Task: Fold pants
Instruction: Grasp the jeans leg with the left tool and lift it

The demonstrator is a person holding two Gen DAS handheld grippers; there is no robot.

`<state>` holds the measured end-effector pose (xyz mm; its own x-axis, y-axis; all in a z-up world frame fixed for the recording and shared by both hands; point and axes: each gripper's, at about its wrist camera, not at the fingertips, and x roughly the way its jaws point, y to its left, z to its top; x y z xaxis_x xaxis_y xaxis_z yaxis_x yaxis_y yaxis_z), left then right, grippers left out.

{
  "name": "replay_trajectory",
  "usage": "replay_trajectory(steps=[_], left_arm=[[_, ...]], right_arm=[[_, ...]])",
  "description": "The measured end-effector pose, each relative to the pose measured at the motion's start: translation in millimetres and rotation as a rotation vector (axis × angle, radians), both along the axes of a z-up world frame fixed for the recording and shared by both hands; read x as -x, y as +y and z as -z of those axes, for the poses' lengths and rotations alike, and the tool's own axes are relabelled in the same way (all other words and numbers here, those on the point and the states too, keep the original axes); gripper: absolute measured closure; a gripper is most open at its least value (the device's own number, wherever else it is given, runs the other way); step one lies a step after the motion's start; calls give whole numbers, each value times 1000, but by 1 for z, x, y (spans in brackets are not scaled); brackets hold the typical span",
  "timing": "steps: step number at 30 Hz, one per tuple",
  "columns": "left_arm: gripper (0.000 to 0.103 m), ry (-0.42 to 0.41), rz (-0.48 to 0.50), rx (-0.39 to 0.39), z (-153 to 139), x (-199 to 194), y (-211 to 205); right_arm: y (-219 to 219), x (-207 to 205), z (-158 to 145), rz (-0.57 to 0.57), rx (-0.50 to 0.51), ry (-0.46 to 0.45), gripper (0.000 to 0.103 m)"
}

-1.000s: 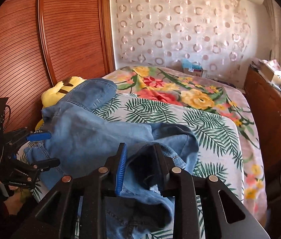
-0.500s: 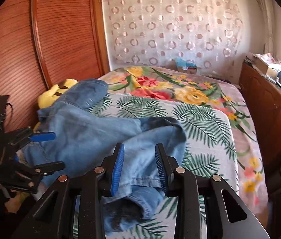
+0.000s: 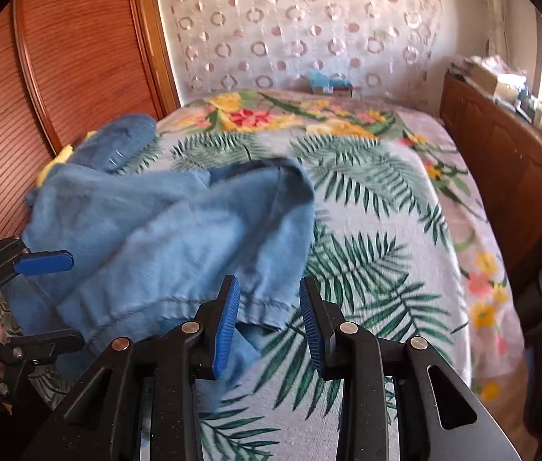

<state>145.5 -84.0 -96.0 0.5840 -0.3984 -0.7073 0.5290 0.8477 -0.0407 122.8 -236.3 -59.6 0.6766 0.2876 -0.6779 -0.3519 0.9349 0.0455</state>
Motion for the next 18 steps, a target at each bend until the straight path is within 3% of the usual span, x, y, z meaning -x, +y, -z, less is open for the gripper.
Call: replay_trajectory(steps=[6,8,9,10,13,18], left_arm=[[52,20,2,-11,7,-3,-4],[62,20,5,-9,7,-4,-4],[66,20,5,-6,7,-5,-4],[73,19,4,-3,7,-5,-4],[85,23,1,8,6,-6,-2],[92,-11,-1,32,-13,1,1]], right_arm=[[-2,-26,23,-3,-67,105,69],[-1,-28,21,-4,-86,99,70],[0,-29,20,-8,-92,102,72],[1,-30,20,-20,-98,104,82],[5,-29,16,-45,-81,92,96],[-3,-20,-12,-25,-89,3,97]])
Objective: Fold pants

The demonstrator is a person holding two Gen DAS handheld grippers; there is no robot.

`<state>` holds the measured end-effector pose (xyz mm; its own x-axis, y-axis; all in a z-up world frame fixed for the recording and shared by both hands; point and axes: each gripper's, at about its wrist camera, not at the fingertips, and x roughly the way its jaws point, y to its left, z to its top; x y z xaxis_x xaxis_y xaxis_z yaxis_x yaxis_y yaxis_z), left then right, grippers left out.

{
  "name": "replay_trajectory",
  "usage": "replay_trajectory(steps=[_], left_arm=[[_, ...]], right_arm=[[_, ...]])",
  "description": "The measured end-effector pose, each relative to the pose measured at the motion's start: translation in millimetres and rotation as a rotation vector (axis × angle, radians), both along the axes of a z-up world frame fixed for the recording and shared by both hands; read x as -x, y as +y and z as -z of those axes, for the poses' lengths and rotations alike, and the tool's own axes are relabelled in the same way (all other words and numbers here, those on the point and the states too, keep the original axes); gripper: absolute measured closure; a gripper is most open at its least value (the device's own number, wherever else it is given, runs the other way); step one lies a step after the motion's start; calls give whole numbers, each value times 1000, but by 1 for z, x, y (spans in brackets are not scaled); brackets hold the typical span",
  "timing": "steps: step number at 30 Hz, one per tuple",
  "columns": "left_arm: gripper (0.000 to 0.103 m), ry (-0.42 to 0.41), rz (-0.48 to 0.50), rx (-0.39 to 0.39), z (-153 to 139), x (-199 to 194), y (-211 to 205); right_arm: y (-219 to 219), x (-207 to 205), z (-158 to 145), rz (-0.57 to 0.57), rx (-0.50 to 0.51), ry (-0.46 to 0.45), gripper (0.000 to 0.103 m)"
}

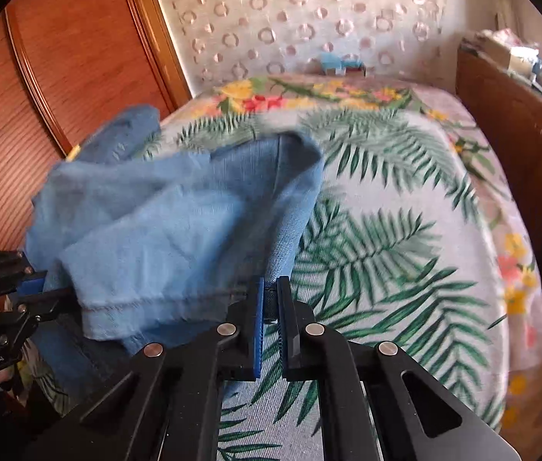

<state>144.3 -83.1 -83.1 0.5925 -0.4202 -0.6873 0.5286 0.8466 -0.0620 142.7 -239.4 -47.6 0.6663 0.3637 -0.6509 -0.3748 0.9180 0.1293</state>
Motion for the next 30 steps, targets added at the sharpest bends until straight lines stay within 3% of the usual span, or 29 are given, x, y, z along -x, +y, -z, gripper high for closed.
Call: replay_trajectory(steps=[9,15,20,30], left_arm=[[94,-106,47,70,-61,39,7],[94,-156,25,90,-85,70,31],[94,-138,-51,97,-76,72,63],[94,6,-195,106,-2,60,112]], right_arm=[[3,27,-95,-34,8,-203,97],[31,42,-143,-121,-17,-282,97],[76,41,-146,-213,21,-301,97],[159,-49,-112,-371,104,-204,97]])
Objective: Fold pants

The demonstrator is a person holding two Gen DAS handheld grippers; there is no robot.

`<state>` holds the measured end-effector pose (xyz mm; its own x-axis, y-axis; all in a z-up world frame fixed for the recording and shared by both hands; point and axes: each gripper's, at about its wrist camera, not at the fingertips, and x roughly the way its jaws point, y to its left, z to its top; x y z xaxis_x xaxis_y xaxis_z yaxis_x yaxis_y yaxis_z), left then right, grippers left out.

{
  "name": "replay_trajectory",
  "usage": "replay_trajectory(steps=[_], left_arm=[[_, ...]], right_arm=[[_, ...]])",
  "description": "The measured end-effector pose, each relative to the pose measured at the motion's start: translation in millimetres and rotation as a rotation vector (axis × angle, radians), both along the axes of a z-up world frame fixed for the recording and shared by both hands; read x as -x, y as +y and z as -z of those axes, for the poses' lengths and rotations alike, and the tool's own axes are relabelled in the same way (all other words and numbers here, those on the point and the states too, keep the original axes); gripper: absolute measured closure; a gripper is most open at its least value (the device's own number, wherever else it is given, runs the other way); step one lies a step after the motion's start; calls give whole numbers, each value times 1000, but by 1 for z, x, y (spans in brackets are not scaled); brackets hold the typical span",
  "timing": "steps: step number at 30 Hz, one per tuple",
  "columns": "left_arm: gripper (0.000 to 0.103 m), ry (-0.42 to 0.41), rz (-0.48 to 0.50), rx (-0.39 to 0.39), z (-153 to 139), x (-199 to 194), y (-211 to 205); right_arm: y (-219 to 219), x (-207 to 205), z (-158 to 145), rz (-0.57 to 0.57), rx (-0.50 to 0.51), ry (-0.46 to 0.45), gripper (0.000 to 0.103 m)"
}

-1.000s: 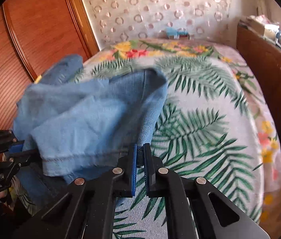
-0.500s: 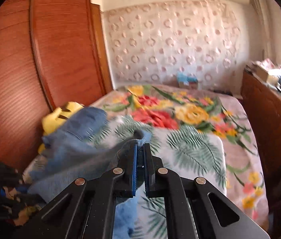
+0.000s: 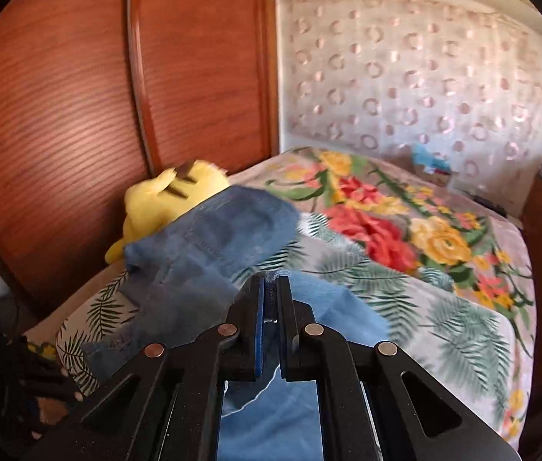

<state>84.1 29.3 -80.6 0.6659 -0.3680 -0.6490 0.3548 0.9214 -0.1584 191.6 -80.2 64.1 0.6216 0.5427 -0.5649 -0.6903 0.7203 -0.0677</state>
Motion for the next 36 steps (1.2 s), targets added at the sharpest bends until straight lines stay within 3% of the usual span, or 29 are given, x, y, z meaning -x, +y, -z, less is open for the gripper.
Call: replay_trajectory(steps=[6,14,18,22,26,36], left_arm=[[94,54,-33,38,24,0,12],[93,51,-39,28,26,11,17],[88,37,-61,10,17,17,22],[76,4,-96,-18,9,19,28],[57,-17,-98,-26,2,17,28],[57,-8,-48,-66,9,1,-2]], right_arm=[[33,-31,9,-55,45,39,97],[47,-43,11,-59,58,79,97],[31,-33,6,-48,43,54,89],[13,-16,5,-38,23,25,73],[-12,4,9,-19,-4,15,68],[-74,52,54,84,8,45,63]])
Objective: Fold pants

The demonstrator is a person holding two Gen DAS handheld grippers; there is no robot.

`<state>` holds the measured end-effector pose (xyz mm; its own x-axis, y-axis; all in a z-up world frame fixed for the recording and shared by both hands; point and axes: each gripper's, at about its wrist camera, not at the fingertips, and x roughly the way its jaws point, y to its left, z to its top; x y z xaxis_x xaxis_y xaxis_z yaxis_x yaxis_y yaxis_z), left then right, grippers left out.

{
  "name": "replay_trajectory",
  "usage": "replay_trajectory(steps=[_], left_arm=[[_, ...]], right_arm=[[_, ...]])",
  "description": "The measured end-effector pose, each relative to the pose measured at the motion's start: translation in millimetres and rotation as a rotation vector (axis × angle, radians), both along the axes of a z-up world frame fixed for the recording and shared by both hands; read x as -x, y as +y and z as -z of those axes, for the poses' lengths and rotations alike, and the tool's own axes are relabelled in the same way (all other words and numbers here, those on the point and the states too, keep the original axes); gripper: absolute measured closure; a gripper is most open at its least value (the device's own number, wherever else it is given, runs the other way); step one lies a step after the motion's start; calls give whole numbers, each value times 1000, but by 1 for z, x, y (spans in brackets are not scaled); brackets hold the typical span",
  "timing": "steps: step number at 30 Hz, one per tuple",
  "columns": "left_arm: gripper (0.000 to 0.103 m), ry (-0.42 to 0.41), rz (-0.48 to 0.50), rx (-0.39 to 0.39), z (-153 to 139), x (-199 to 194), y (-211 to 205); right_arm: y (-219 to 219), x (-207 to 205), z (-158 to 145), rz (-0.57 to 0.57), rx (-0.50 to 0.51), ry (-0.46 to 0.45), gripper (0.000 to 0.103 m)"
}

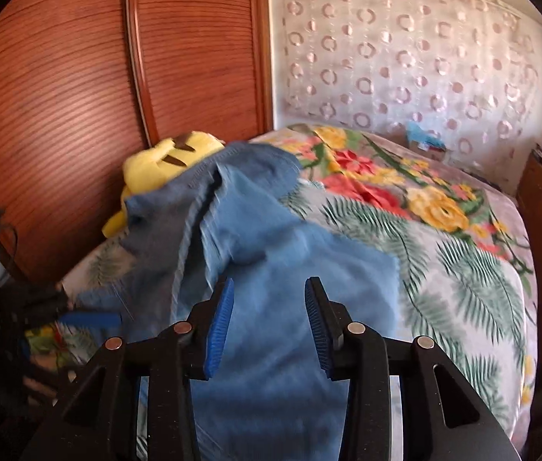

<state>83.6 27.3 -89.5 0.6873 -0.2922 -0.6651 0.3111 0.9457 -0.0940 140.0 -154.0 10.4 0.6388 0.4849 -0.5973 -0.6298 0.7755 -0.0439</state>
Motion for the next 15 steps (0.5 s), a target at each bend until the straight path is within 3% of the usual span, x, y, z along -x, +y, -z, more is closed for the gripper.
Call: replay_trajectory(steps=[5,15], left_arm=[[57,24,-11,-63,11,-10,-10],[57,39,-43,-168,28,-16,-16]], right_arm=[[-17,17,23,51,17,35,62],[-39,25,41,126,13,83,62]])
